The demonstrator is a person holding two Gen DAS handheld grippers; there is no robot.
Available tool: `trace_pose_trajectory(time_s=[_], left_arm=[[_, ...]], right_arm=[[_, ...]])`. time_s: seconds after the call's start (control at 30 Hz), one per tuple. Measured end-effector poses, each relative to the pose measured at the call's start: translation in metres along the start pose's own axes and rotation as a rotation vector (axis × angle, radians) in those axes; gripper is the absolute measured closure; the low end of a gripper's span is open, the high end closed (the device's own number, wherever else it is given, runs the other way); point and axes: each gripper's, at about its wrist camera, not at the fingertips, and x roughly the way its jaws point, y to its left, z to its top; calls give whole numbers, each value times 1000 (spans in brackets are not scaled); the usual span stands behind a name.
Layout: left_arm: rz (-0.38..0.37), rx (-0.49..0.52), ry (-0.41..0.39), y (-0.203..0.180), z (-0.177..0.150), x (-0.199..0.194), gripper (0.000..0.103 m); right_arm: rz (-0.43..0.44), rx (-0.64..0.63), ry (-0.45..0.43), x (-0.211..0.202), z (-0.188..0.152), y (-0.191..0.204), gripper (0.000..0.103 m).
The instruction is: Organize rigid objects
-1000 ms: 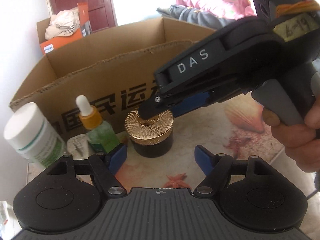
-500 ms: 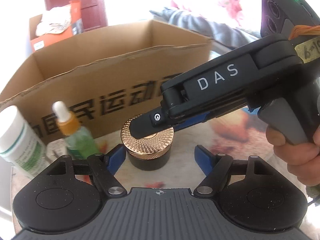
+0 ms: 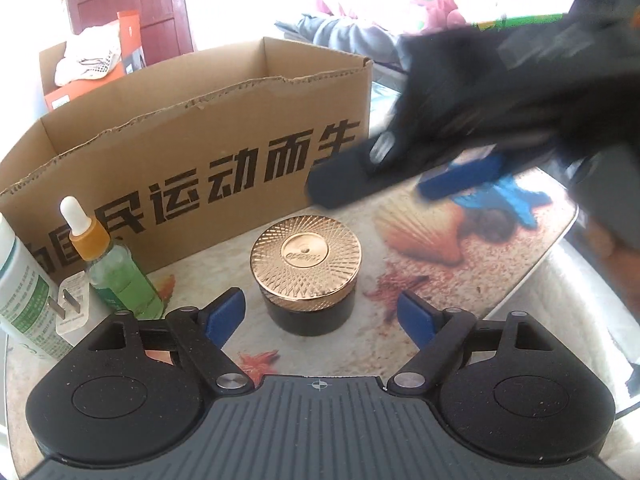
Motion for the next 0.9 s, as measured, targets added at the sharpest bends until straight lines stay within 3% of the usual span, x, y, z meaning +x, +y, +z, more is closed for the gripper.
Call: trace_pose_trajectory(time_s=[0.27, 0.33, 0.6, 0.73, 0.9], left_arm=[[-86, -61, 47, 15, -7, 10, 18], [-86, -54, 28, 15, -8, 8, 18], [-80, -43, -45, 14, -11, 3, 17], [-28, -29, -58, 12, -7, 3, 17], [-12, 6, -68, 9, -3, 7, 21]], right_arm=[[-335, -293, -133, -27, -2, 34, 0], [-363, -315, -136, -27, -1, 33, 0], [-215, -212, -146, -32, -8, 8, 0], [-113, -97, -115, -18, -16, 0, 0], [-55, -22, -81, 2, -22, -3, 5]])
